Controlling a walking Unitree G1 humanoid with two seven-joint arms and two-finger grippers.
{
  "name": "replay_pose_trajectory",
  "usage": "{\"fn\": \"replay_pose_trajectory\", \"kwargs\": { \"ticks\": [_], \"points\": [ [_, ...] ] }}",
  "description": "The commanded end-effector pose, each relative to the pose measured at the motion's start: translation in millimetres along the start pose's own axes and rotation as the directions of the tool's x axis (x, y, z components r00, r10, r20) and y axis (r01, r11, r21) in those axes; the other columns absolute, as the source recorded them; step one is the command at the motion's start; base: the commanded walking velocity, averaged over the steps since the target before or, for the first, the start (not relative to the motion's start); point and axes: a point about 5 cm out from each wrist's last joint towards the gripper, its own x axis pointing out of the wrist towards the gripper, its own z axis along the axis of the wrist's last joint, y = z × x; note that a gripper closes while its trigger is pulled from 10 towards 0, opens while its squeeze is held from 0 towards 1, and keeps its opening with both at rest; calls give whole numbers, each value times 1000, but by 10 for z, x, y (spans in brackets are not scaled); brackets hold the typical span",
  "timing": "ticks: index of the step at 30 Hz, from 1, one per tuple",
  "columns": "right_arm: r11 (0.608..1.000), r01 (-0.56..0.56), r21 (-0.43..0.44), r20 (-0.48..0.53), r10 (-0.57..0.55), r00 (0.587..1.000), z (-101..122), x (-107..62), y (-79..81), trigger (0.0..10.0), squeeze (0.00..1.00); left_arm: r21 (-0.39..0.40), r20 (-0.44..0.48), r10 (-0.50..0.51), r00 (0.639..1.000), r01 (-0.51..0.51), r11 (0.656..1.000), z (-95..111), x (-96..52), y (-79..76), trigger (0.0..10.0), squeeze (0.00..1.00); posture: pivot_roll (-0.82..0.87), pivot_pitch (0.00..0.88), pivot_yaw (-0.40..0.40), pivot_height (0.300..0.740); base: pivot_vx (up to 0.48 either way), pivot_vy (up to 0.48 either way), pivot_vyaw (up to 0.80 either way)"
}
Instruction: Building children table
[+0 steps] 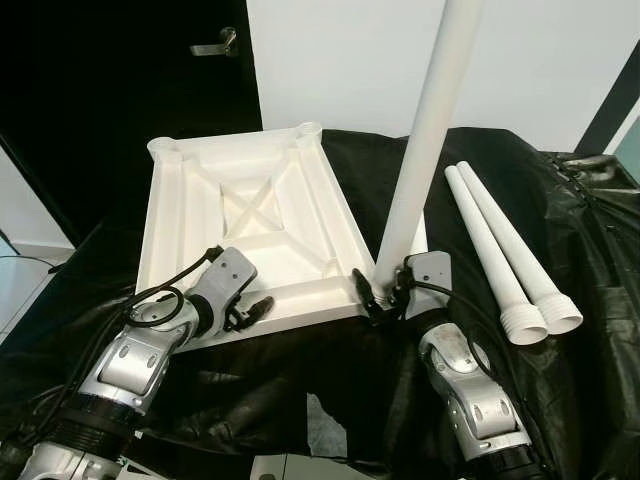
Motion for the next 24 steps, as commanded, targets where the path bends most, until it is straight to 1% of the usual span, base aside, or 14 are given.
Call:
{"fn": "replay_pose_trajectory", "kwargs": {
  "ticks": [1, 4, 8, 12, 13, 14, 15, 20, 22, 23, 24],
  "points": [
    [1000, 1, -7, 13, -1, 1000, 23, -11, 5, 10000, 0, -5, -50, 121, 991, -121, 993, -68, 40, 30, 10000, 0, 85, 0, -1, 740, 0, 0, 0],
    [1000, 4, -9, 15, -4, 1000, 27, -12, 12, 10000, 0, -5, -77, 134, 988, -134, 991, -66, 97, 40, 10000, 0, 81, 0, 7, 740, 0, 0, 0],
    [1000, 14, -13, 16, -14, 1000, 29, -11, 12, 10000, 0, -26, -117, 134, 984, -138, 990, -51, 194, 46, 10000, 0, 73, 0, 16, 740, 0, 0, 0],
    [1000, 18, -15, 17, -18, 1000, 32, -10, 11, 10000, 0, -34, -140, 136, 981, -142, 989, -53, 227, 54, 10000, 0, 70, 0, 19, 740, 0, 0, 0],
    [1000, 20, -20, 17, -20, 1000, 36, -16, 9, 10000, 0, -32, -160, 128, 979, -135, 990, -64, 243, 59, 3725, 0, 61, 0, 29, 740, 0, 0, 0],
    [1000, 20, -20, 17, -20, 1000, 36, -16, 9, 10000, 0, -32, -160, 128, 979, -135, 990, -64, 243, 59, 3725, 0, 61, 0, 29, 740, 0, 0, 0],
    [999, 31, -27, 12, -30, 999, 27, -35, -8, 10000, 0, -45, -190, 120, 974, -131, 990, -91, 246, 85, 0, 0, 55, 0, 33, 740, 0, 0, 0],
    [999, 44, -28, 9, -44, 999, 23, -49, -31, 10000, 0, -59, -208, 148, 967, -164, 985, -105, 226, 149, 0, 0, 53, 0, 38, 740, 0, 0, 0],
    [998, 52, -27, 9, -52, 999, 25, -45, -44, 10000, 0, -98, -190, 182, 965, -203, 974, -67, 202, 181, 0, 0, 52, 0, 40, 740, 0, 0, 0],
    [998, 52, -27, 9, -52, 999, 25, -45, -44, 10000, 0, -98, -190, 182, 965, -203, 974, -67, 202, 181, 0, 0, 52, 0, 40, 740, 0, 0, 0],
    [998, 55, -27, 10, -55, 998, 27, -43, -48, 10000, 0, -115, -184, 191, 964, -214, 970, -51, 193, 190, 0, 0, 52, 0, 40, 740, 0, 0, 0]
  ]
}}
